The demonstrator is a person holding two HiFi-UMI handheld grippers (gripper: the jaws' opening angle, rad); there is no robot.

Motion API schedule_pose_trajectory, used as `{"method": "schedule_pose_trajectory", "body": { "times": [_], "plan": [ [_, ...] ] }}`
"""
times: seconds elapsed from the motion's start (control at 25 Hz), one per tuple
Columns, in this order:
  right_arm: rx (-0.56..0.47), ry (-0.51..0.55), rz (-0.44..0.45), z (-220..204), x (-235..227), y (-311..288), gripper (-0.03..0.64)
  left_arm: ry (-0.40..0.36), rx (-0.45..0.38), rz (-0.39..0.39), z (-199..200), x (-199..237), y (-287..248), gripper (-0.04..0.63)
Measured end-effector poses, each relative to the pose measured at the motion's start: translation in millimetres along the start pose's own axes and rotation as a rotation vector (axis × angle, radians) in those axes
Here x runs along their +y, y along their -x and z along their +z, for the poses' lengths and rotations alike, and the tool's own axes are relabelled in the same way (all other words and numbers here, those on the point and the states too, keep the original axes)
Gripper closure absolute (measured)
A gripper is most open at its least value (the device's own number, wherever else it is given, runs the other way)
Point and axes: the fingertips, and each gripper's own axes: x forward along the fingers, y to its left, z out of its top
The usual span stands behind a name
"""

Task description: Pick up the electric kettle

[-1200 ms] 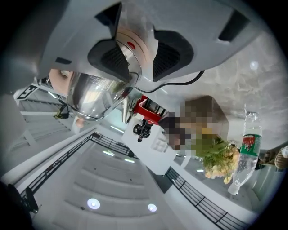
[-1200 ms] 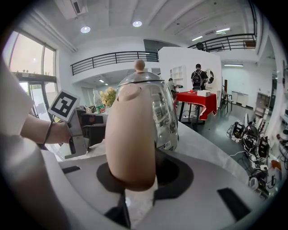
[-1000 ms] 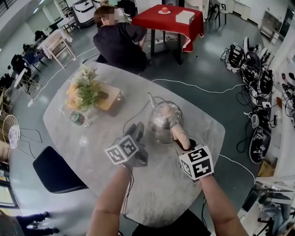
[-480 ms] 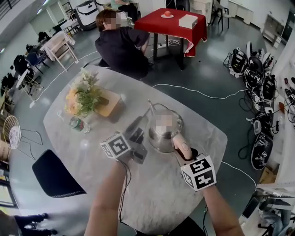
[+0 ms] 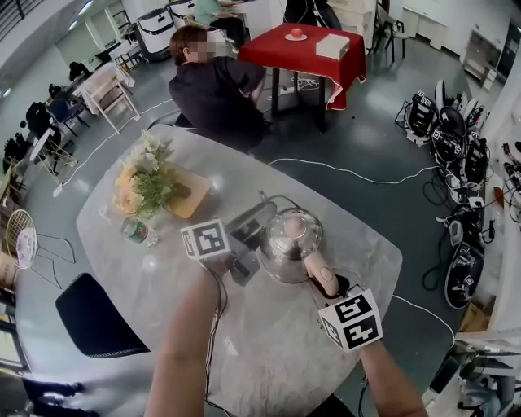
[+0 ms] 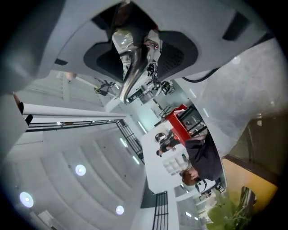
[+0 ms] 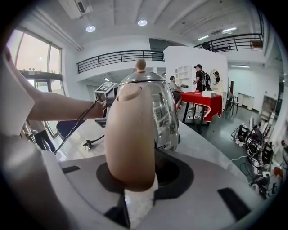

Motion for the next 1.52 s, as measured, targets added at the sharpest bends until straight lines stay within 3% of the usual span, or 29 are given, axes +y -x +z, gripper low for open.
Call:
{"method": "schedule_pose_trajectory", "body": {
  "times": [0.24, 0.32, 0.48, 0.8, 1.04, 1.52],
  "plan": [
    [-0.008, 0.0, -0.004, 1.4, -2.8, 1.0, 0.515, -0.063, 0.003, 0.028, 3.8, -2.8, -5.7, 0.383],
    [-0.012, -0.003, -0.007, 2.1, -3.3, 1.6, 0.515, -0.101, 0.001, 0.035, 5.6, -8.2, -5.8, 0.447],
    [-0.027, 0.013, -0.03, -0.1, -2.8, 0.5, 0.517, -0.176, 0.021, 0.091, 5.8, -10.3, -4.1, 0.483],
    [-0.046, 0.036, -0.044, 1.8, 2.7, 12.0, 0.518, -0.269, 0.043, 0.147, 10.0, -40.2, -1.9, 0.492],
    [-0.07, 0.075, -0.04, 15.9, 13.2, 42.5, 0.518, -0.236, 0.015, 0.152, 14.2, -68.0, 12.4, 0.492],
    [-0.099, 0.107, 0.068, 18.9, 76.1, 106.7, 0.518, -0.24, -0.019, 0.261, 2.1, -137.4, 85.5, 0.492]
  ]
}}
